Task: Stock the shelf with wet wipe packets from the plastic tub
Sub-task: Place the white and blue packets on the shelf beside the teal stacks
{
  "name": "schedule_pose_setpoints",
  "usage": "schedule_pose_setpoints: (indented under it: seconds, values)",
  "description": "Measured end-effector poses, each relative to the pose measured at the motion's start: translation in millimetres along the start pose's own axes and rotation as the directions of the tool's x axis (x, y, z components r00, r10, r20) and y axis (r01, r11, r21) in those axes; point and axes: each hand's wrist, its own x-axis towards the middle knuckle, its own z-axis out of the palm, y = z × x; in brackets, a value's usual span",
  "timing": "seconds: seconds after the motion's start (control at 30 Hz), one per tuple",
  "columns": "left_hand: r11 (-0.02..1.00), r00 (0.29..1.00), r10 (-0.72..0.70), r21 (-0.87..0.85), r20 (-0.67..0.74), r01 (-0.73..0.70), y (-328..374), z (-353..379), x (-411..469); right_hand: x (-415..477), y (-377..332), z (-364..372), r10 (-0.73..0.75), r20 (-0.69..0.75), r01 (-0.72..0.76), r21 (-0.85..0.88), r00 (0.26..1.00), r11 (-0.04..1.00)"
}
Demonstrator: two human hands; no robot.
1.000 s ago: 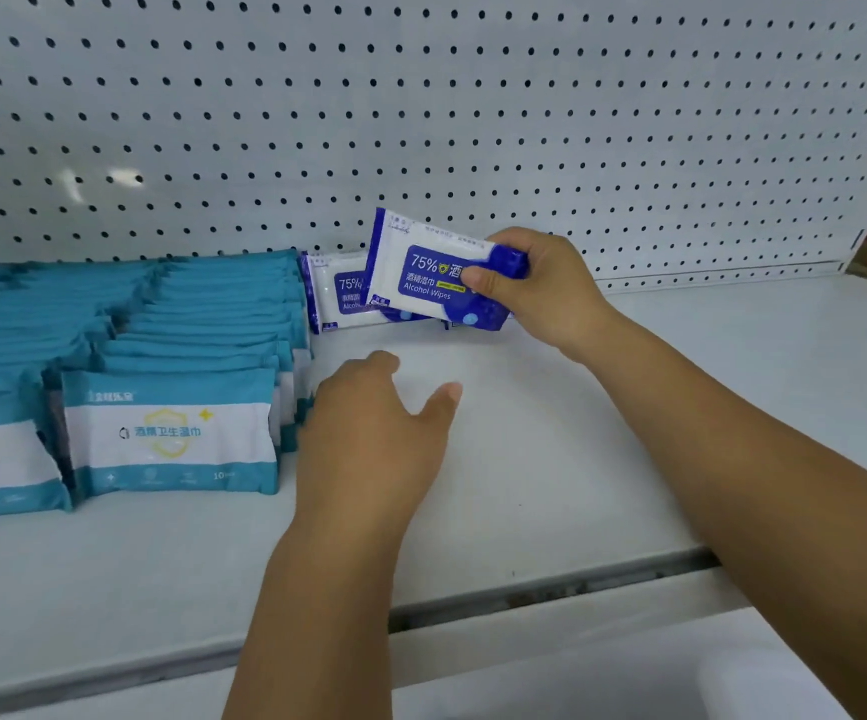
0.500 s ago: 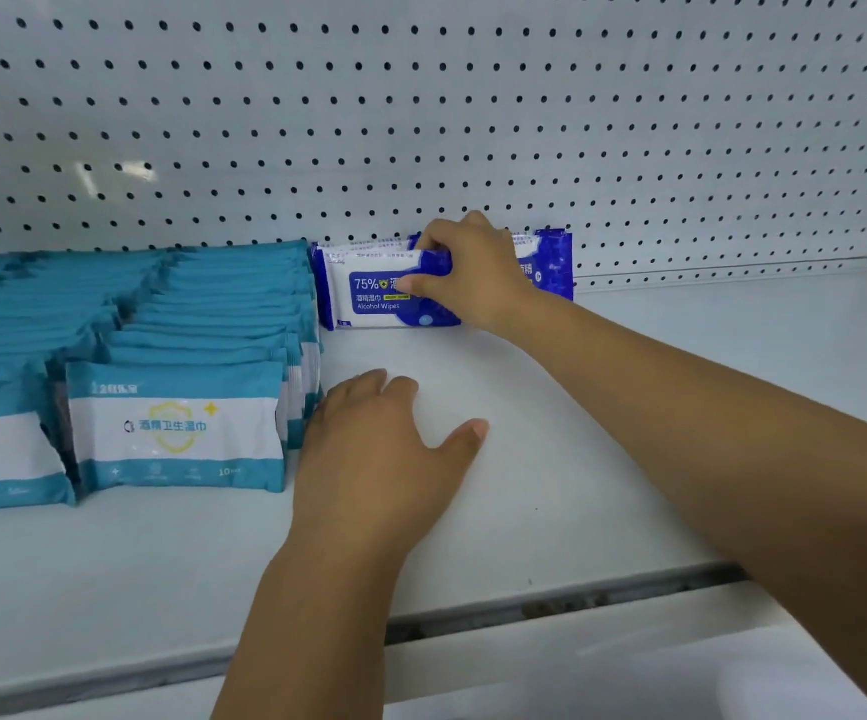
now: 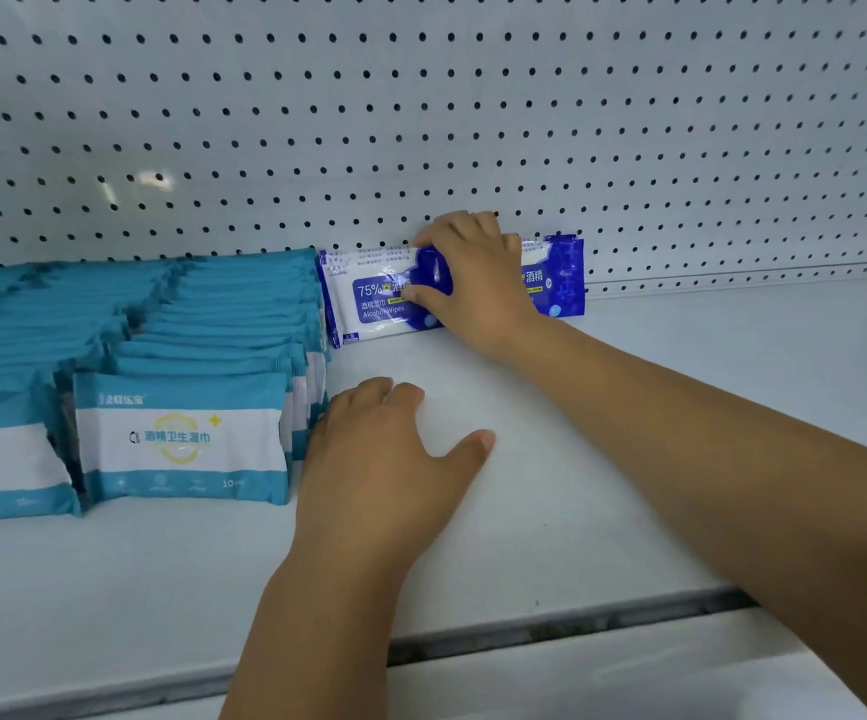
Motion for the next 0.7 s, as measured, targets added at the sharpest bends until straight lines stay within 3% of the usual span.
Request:
schedule_pose_setpoints:
  seconds: [0.27,0.47,0.7]
  values:
    - [1.0,1.0,-0.007,-0.023,-0.001,0.007,10,-5,-6,-46,8,-57,0.104,0.176,-0.142,0.222,0.979,0.965]
    - [0.981,0.991,0.083,-0.165,-0.107,-0.1,20,-8,-22,-115,18,-129,0.134,0.214,-0.16,0.111,0.968,0.981]
    - [0.881,0.932,0.343,-0.303,-0.12,-0.364,71,14,-69,-208,25,-221,0.288,0.255,-0.276,-0.082,0.923,0.958]
